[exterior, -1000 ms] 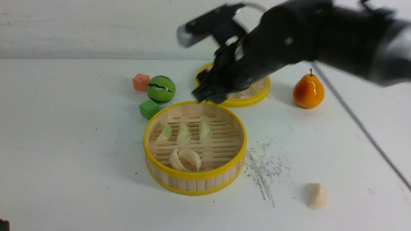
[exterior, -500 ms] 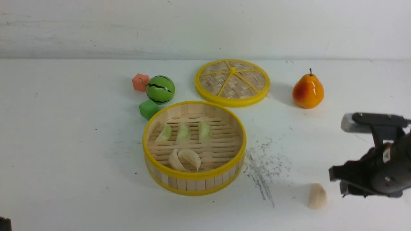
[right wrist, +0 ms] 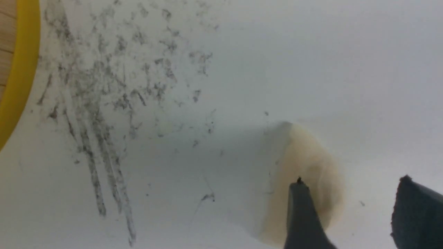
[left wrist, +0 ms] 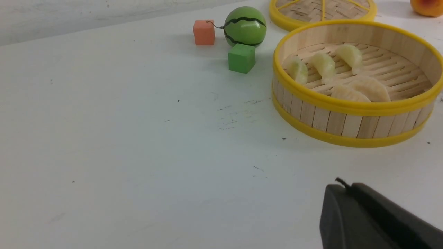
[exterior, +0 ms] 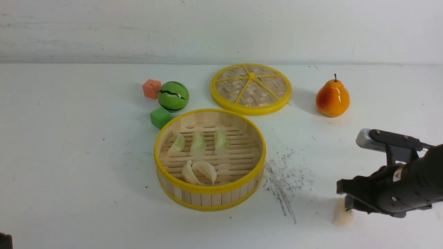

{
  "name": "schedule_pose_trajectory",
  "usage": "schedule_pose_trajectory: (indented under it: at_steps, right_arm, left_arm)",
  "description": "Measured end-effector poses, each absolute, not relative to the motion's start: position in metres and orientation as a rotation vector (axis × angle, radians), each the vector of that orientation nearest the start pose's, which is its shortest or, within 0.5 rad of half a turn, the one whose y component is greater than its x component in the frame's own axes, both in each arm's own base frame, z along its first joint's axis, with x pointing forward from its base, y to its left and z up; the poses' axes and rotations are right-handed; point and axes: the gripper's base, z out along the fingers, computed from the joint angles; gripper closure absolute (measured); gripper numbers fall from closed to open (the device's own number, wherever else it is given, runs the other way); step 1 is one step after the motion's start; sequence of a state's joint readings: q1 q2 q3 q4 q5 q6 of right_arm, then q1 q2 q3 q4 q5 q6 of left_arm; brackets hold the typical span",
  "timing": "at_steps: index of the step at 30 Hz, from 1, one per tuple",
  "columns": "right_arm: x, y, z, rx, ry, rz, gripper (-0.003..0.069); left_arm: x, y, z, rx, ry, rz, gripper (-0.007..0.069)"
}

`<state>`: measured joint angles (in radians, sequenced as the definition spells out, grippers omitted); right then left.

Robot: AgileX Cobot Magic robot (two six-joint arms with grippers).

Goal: Put the dumplings into the steamer on the white table.
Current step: 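Reach for and grasp a dumpling lying on the table beside the steamer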

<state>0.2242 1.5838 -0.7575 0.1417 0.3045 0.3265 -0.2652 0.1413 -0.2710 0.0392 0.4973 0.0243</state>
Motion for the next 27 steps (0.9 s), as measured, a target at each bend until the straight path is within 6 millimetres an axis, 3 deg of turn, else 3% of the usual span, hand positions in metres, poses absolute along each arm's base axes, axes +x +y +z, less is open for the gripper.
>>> schedule_pose_trajectory:
  at_steps: [10,20,27]
  right_arm:
    - [0.294,0.074,0.172,0.292,2.635,0.298,0.0298]
    - [0.293,0.075,0.165,0.254,2.693,0.279,0.0298]
    - [0.294,0.090,0.156,0.165,2.714,0.277,0.0323]
  left_arm:
    - [0.052,-0.012,0.251,0.286,1.829,-0.127,0.0610]
    - [0.052,-0.012,0.251,0.286,1.829,-0.127,0.0603]
    - [0.052,-0.012,0.251,0.286,1.829,-0.127,0.0598]
